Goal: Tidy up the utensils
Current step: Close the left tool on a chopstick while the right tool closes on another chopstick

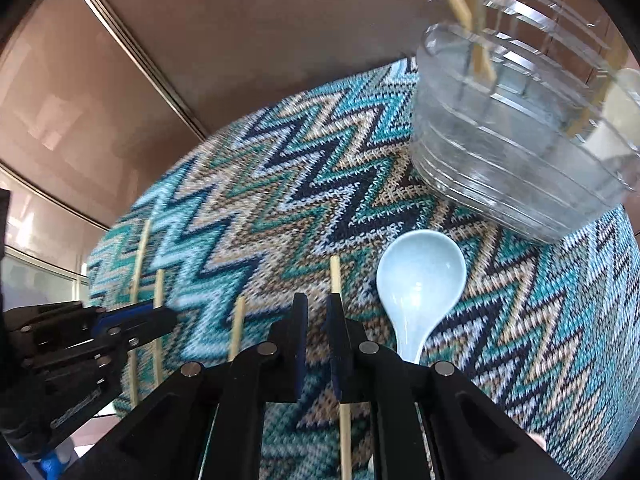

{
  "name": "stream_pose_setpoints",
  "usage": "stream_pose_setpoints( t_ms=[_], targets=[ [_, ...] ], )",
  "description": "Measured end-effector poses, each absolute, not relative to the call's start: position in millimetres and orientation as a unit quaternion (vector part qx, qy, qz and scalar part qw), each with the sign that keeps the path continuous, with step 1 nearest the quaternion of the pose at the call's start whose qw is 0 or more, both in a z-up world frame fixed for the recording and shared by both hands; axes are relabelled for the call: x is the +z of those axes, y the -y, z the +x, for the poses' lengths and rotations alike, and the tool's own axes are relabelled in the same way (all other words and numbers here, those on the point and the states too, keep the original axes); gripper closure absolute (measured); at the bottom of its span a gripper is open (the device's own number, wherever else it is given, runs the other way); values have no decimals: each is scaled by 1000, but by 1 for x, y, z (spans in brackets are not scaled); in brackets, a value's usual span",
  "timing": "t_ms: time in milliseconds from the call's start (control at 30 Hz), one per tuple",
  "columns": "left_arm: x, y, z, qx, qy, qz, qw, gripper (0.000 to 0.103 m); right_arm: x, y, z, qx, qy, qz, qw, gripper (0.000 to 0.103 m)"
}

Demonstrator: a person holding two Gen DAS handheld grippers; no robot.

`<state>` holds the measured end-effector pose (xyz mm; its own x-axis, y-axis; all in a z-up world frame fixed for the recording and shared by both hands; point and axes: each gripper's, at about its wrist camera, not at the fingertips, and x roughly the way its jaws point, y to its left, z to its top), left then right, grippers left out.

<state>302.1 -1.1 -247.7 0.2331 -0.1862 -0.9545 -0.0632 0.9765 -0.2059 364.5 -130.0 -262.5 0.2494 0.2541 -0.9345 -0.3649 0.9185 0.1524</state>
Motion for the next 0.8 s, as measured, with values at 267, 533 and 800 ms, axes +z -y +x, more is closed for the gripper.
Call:
stream_pose_setpoints(
  t_ms=[267,533,800],
  targets=[
    [-265,4,309,-43,-636,-105,764,96,-275,130,376,191,-590,-59,782,88],
    [-264,5,306,-36,-629,-115,768,97,-270,134,373,196,-581,-42,789,97],
    [-234,-1,278,-44,-587,-120,799,98,-224,154,327,220,-524,-14,823,96]
  ],
)
